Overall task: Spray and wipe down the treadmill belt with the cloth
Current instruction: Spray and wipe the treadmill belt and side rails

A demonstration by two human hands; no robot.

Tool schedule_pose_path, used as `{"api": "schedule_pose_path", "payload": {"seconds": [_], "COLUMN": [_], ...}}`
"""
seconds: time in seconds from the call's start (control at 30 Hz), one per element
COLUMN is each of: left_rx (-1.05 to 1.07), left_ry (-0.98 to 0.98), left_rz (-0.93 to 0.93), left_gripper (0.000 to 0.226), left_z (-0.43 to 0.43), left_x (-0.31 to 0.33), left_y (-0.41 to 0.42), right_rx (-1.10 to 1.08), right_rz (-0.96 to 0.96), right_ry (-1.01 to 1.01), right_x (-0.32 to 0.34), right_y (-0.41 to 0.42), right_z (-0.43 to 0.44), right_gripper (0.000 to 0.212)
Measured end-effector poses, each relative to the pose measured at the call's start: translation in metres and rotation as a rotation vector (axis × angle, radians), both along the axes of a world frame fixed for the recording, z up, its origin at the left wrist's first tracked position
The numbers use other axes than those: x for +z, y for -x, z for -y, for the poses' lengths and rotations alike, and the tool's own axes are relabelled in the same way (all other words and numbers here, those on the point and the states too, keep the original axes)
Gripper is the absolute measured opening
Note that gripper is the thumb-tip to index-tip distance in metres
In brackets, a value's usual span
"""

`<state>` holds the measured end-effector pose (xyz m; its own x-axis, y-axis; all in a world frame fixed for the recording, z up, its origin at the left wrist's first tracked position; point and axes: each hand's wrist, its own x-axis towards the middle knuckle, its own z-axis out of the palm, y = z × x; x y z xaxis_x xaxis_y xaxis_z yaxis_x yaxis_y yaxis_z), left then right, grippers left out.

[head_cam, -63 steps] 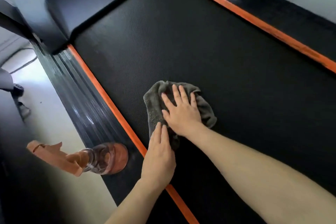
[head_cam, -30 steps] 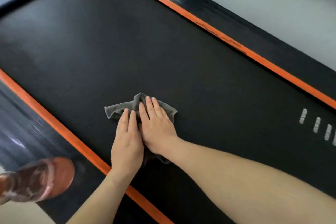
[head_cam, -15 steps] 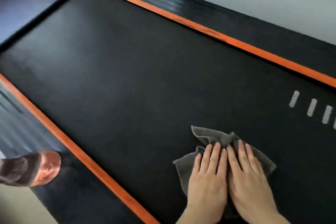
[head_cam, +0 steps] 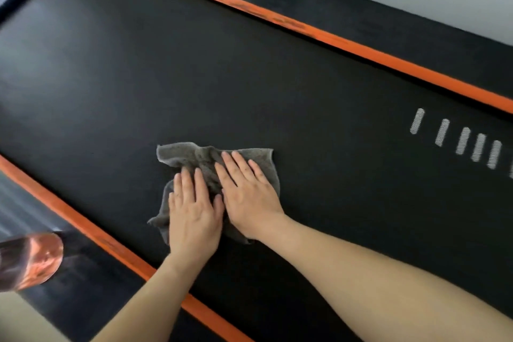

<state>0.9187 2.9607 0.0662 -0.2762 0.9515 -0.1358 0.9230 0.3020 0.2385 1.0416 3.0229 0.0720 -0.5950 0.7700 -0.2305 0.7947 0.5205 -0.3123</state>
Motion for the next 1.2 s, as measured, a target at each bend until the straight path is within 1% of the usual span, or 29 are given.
{"api": "schedule_pose_path", "payload": {"seconds": [0.07,0.17,0.27,0.3,0.37,0.43,0.5,0.57,0.6,0.63,0.7,0.77,0.83,0.97,1.03,1.07,1.1,1.13,1.17,1.2], "left_rx": [-0.119,-0.323,-0.521,-0.558,-0.575,-0.521,-0.369,-0.186,-0.139,-0.137,-0.209,-0.263,-0.326,-0.620,-0.705,-0.695,-0.600,-0.415,-0.186,0.057], "left_ry": [-0.013,-0.038,-0.038,-0.032,-0.009,0.046,0.038,0.073,0.079,0.040,0.010,0.050,0.112,0.147,0.174,0.184,0.228,0.295,0.373,0.425], "left_rz": [0.012,0.024,0.059,0.062,0.068,0.047,0.006,-0.003,-0.003,-0.021,-0.085,-0.024,0.031,0.203,0.283,0.335,0.423,0.555,0.708,0.873], "left_gripper": [0.065,0.060,0.055,0.054,0.055,0.056,0.056,0.057,0.056,0.052,0.051,0.058,0.058,0.053,0.049,0.048,0.045,0.040,0.037,0.036], "left_z": [0.012,0.040,0.064,0.068,0.065,0.058,0.054,0.058,0.063,0.071,0.092,0.110,0.122,0.125,0.113,0.104,0.091,0.077,0.063,0.050], "left_x": [-0.003,-0.004,-0.002,0.000,0.003,0.005,0.003,0.011,0.016,0.020,0.020,0.016,0.008,0.015,0.032,0.039,0.047,0.056,0.066,0.075], "left_y": [-0.047,-0.123,-0.178,-0.186,-0.185,-0.159,-0.122,-0.083,-0.070,-0.064,-0.075,-0.106,-0.151,-0.249,-0.272,-0.275,-0.273,-0.269,-0.262,-0.250], "right_rx": [-0.097,-0.281,-0.443,-0.492,-0.579,-0.604,-0.516,-0.333,-0.256,-0.207,-0.176,-0.199,-0.289,-0.503,-0.631,-0.719,-0.828,-0.963,-1.094,-1.207], "right_rz": [-0.012,0.056,0.103,0.111,0.113,0.100,0.030,-0.062,-0.073,-0.067,-0.062,-0.062,-0.079,-0.018,-0.038,-0.065,-0.116,-0.223,-0.380,-0.553], "right_ry": [0.000,-0.009,-0.030,-0.023,-0.025,-0.005,0.024,0.046,0.058,0.060,0.025,0.005,0.025,0.010,-0.027,-0.029,-0.006,0.054,0.135,0.291], "right_x": [-0.002,-0.005,-0.003,-0.001,0.000,0.000,0.000,0.000,0.001,0.000,0.000,-0.001,0.002,0.005,0.013,0.015,0.019,0.023,0.032,0.042], "right_y": [-0.046,-0.132,-0.204,-0.215,-0.210,-0.176,-0.134,-0.093,-0.081,-0.076,-0.090,-0.119,-0.160,-0.267,-0.293,-0.296,-0.289,-0.280,-0.268,-0.255], "right_z": [0.022,0.072,0.119,0.128,0.132,0.123,0.109,0.104,0.105,0.106,0.113,0.129,0.152,0.194,0.201,0.200,0.193,0.182,0.165,0.146], "right_gripper": [0.060,0.059,0.054,0.054,0.056,0.059,0.062,0.060,0.060,0.060,0.060,0.061,0.062,0.060,0.051,0.044,0.039,0.037,0.036,0.034]}}
